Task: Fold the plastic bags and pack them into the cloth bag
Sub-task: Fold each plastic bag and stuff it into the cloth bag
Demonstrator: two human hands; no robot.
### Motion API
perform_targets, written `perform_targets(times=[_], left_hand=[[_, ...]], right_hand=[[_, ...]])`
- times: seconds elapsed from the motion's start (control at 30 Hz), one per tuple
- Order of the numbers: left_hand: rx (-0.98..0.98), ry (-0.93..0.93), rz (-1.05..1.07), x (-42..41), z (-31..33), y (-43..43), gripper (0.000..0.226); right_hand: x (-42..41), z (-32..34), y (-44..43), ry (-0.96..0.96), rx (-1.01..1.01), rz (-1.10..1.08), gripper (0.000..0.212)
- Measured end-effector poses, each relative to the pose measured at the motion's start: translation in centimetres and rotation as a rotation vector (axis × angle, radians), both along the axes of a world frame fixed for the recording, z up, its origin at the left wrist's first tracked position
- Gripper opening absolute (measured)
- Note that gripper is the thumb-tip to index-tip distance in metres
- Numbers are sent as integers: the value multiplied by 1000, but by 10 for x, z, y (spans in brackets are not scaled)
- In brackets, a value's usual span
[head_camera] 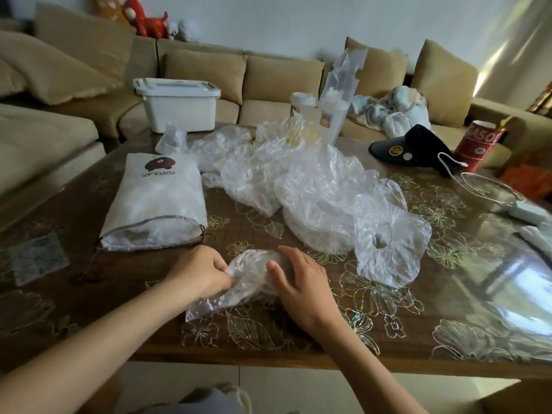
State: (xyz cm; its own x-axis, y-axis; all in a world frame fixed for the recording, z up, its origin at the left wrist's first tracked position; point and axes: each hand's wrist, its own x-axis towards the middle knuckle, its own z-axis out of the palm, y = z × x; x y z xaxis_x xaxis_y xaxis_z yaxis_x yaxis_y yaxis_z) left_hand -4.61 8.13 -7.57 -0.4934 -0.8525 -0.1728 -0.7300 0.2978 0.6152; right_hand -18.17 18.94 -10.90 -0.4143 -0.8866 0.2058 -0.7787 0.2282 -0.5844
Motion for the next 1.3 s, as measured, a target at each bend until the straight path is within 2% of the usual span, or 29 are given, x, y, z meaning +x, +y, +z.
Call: perform_targets(times=[0.07, 0.17, 0.23, 0.3, 0.37, 0.47, 0.53, 0.6, 0.63, 0.7, 0.73, 0.8, 0.9, 1.0, 1.03, 1.07, 1.1, 1.17, 1.3], left_hand=[[157, 144, 14, 5, 9, -3, 12], [408, 381, 78, 21, 36, -7, 24], [464, 439, 63, 34, 57, -8, 32], [382, 380, -54, 44, 77, -7, 27], [274, 274, -221, 51, 97, -5, 25], [218, 165, -441, 54, 115, -5, 16], [202, 111, -524, 52, 122, -6, 13], [188, 134, -548, 49, 126, -10, 19], [201, 188, -516, 47, 127, -12, 26], [327, 419, -380, 43, 115, -20, 59], [487, 584, -297, 40, 104, -24, 76], [840, 837, -188, 31, 75, -20, 88], [1061, 816, -131, 18, 32, -5, 82], [1147, 969, -15, 12, -5, -11, 78], [1174, 1011, -15, 14, -5, -8, 66], [1188, 1059, -14, 14, -8, -9, 41], [1191, 1081, -21, 14, -7, -7, 22], [1172, 1086, -8, 11, -7, -3, 29], [1029, 1119, 62, 6, -18, -6, 25]], right_hand=[[-2, 5, 2, -245, -45, -20, 55], [-11, 21, 4, -782, -66, -24, 28], [-16, 40, 3, -932, -79, -52, 28], [-14, 66, 0, -1010, -145, -6, 36], [-4, 96, -3, -1028, -151, 185, 45], [16, 132, -7, -864, 91, 488, 58], [27, 139, -11, -641, 255, 547, 39], [31, 131, -14, -543, 277, 524, 12], [29, 121, -13, -611, 247, 499, 8], [20, 100, -10, -952, 161, 417, 16], [16, 90, -9, -1105, 113, 357, 21], [8, 65, -8, -1247, 19, 213, 21], [5, 42, -19, -1261, -23, 126, 18], [-2, 33, -33, -1071, 70, 82, 23], [-4, 33, -34, -1058, 106, 87, 27], [-7, 33, -36, -1065, 149, 102, 32], [-11, 31, -39, -1069, 199, 120, 36], [-17, 30, -41, -1059, 260, 160, 35], [-22, 28, -47, -972, 303, 183, 22]])
